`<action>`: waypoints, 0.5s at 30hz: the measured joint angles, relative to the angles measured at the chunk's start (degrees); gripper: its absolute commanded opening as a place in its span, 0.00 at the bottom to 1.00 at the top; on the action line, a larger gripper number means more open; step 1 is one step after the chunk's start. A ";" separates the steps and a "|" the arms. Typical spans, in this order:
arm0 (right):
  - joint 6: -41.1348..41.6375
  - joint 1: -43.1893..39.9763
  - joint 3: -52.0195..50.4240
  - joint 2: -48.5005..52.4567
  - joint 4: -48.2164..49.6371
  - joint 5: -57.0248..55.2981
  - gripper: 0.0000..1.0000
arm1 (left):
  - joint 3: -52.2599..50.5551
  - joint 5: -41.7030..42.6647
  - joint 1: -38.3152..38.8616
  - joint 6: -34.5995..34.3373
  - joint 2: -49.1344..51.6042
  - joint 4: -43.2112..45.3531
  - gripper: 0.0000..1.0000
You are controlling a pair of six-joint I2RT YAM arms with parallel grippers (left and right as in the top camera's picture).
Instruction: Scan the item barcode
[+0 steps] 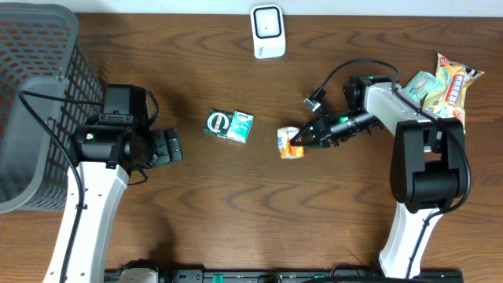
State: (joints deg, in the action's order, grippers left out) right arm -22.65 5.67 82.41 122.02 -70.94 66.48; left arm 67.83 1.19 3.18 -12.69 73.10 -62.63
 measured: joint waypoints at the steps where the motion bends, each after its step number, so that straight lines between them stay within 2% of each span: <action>1: -1.92 -0.04 0.46 0.02 -1.36 0.87 0.01 | 0.00 0.00 0.00 0.00 0.00 0.00 0.98; 10: -19.69 -0.44 6.73 0.20 -16.15 7.80 0.01 | 0.00 0.00 0.00 -0.02 0.00 -0.02 0.98; 15: -25.16 -1.33 9.35 0.22 -18.64 10.32 0.01 | 0.00 0.00 0.00 -0.02 0.00 0.00 0.98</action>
State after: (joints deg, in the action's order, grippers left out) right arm -47.81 4.34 91.77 122.23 -89.58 76.79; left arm 67.83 1.19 3.18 -12.71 73.10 -62.63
